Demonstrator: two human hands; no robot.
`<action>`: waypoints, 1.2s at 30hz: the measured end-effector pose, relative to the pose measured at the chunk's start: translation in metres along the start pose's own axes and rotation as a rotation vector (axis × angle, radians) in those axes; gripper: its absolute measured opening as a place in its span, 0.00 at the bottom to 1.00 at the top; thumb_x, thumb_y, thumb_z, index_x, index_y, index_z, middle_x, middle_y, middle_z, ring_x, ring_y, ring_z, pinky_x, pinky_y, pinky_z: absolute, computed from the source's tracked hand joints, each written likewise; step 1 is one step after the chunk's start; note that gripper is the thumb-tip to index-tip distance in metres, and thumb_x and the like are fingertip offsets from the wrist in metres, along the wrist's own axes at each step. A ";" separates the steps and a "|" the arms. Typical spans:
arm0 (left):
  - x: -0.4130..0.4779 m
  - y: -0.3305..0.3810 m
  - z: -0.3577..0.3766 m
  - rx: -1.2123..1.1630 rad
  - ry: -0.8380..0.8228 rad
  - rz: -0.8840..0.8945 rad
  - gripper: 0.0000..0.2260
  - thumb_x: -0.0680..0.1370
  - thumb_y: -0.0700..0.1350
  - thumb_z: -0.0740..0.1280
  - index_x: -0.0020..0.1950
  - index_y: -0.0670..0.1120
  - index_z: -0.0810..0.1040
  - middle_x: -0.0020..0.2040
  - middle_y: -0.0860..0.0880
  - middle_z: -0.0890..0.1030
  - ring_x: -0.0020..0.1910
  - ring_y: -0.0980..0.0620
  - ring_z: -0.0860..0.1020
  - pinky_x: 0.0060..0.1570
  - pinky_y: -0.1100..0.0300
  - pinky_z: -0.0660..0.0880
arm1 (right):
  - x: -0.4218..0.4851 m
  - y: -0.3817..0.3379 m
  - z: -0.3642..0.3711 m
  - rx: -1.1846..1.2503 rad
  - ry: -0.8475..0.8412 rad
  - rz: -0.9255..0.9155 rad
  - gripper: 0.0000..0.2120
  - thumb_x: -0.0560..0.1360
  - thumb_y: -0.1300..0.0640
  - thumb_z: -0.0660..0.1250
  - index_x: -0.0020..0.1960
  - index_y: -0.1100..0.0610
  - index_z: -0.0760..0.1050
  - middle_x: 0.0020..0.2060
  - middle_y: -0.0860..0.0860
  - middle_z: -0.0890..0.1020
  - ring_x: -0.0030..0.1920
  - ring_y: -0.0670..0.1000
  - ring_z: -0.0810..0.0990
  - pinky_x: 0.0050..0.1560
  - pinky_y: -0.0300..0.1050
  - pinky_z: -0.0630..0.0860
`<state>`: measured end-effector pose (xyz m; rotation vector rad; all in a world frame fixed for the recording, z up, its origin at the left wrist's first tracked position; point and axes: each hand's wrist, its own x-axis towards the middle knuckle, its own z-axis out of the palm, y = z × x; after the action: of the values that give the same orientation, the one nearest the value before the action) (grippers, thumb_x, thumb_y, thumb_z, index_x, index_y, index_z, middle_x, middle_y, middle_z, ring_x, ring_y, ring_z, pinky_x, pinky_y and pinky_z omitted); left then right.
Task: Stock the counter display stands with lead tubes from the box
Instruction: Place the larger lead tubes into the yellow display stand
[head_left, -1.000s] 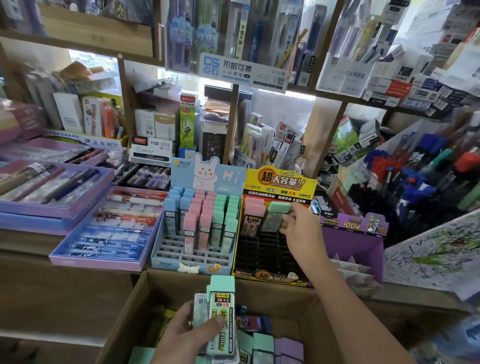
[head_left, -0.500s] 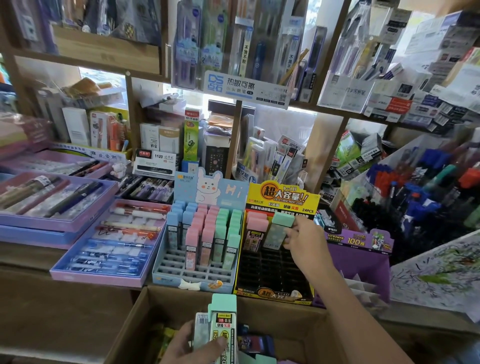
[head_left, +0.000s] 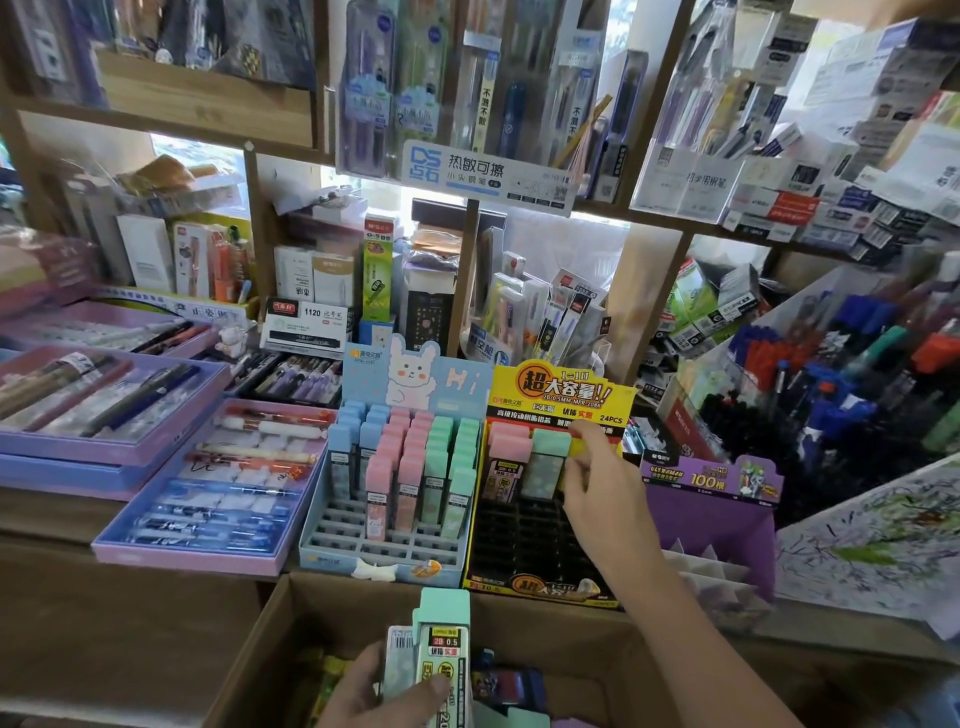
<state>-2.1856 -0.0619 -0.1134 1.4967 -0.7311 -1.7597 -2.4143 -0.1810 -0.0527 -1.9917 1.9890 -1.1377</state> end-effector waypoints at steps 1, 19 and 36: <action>0.000 -0.001 0.000 -0.012 0.001 -0.001 0.14 0.70 0.32 0.78 0.54 0.43 0.83 0.44 0.44 0.88 0.53 0.41 0.83 0.57 0.47 0.76 | -0.001 0.001 0.001 -0.008 -0.008 -0.011 0.18 0.84 0.61 0.60 0.72 0.50 0.70 0.39 0.49 0.81 0.36 0.47 0.78 0.35 0.47 0.77; -0.014 -0.008 -0.005 -0.094 -0.138 0.189 0.28 0.61 0.37 0.80 0.61 0.47 0.81 0.52 0.42 0.88 0.50 0.44 0.87 0.44 0.55 0.81 | -0.117 -0.016 0.000 0.601 -0.409 0.279 0.06 0.80 0.51 0.70 0.46 0.44 0.83 0.36 0.51 0.86 0.29 0.49 0.80 0.27 0.40 0.73; -0.018 -0.012 0.001 -0.179 -0.160 0.192 0.26 0.63 0.35 0.78 0.61 0.45 0.83 0.53 0.38 0.87 0.50 0.36 0.86 0.42 0.49 0.84 | -0.129 -0.004 0.012 1.010 -0.766 0.480 0.16 0.75 0.51 0.75 0.60 0.57 0.85 0.50 0.61 0.86 0.41 0.51 0.81 0.37 0.42 0.77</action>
<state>-2.1873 -0.0403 -0.1115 1.1394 -0.7492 -1.7609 -2.3872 -0.0694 -0.1137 -1.0698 1.0437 -0.7986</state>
